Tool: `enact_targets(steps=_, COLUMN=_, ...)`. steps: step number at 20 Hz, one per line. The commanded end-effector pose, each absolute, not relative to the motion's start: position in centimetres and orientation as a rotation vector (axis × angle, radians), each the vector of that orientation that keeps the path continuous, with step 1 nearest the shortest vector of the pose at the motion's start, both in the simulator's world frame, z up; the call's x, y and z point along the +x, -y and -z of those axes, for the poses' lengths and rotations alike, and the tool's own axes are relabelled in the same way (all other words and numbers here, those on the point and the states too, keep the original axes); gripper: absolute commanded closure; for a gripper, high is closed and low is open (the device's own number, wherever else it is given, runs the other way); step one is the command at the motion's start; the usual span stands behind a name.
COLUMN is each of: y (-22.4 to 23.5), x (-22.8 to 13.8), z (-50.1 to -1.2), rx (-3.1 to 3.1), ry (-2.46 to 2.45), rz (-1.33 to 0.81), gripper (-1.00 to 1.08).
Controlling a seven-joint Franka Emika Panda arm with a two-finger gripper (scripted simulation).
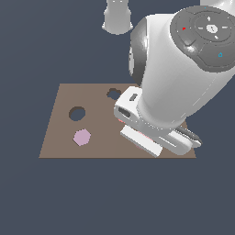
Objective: Insert a designated object into the corresponding slot on a board.
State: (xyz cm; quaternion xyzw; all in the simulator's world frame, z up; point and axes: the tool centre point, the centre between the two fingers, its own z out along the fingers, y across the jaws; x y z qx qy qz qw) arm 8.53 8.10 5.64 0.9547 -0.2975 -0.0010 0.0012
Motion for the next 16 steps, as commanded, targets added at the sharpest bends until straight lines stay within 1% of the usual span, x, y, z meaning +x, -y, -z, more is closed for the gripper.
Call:
enact_targets(steps=1, y=-8.3, x=9.0, z=-5.3, rx=2.986, ry=0.972, rz=0.001, gripper=-0.92)
enact_targets(steps=11, y=-8.4, x=9.4, z=-4.8, rx=2.978, ry=1.000, rz=0.001, gripper=-0.92)
enact_targets(steps=16, y=-8.4, x=9.5, z=-3.3, rx=2.977, ry=1.003, rz=0.000, gripper=-0.92)
